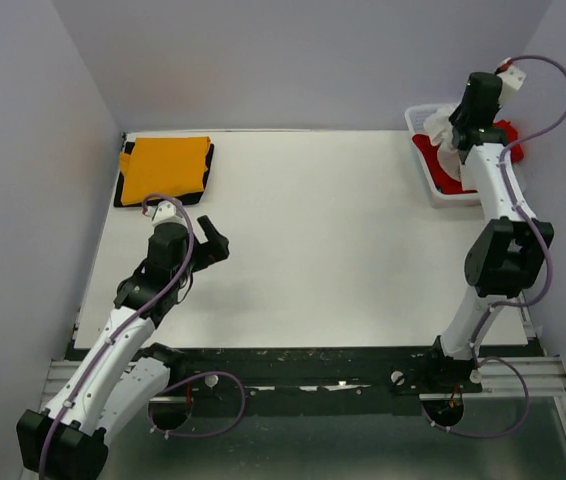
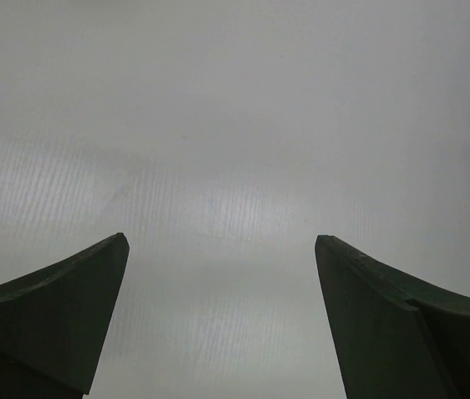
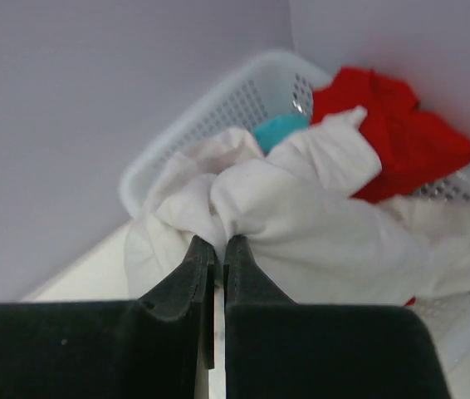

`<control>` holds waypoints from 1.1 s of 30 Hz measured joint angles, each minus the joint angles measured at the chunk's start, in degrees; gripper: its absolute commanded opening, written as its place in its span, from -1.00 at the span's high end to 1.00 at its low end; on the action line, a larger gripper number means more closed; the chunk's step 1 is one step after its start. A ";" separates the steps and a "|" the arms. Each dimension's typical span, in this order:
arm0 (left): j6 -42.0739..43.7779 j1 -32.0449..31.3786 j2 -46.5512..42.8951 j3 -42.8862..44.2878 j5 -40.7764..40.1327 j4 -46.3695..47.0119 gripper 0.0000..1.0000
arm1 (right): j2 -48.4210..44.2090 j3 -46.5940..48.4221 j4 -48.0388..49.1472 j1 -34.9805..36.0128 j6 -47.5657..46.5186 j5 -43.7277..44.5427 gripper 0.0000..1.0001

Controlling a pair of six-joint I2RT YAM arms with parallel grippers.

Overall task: Fold and stack the t-shirts
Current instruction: Grab crumpled tshirt from bin with the right arm, then move the tshirt to the center of the board

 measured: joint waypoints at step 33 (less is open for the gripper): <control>-8.17 0.04 -11.76 -1.57 0.59 -6.43 -0.97 | -35.71 -18.45 4.98 33.73 9.88 -43.36 0.99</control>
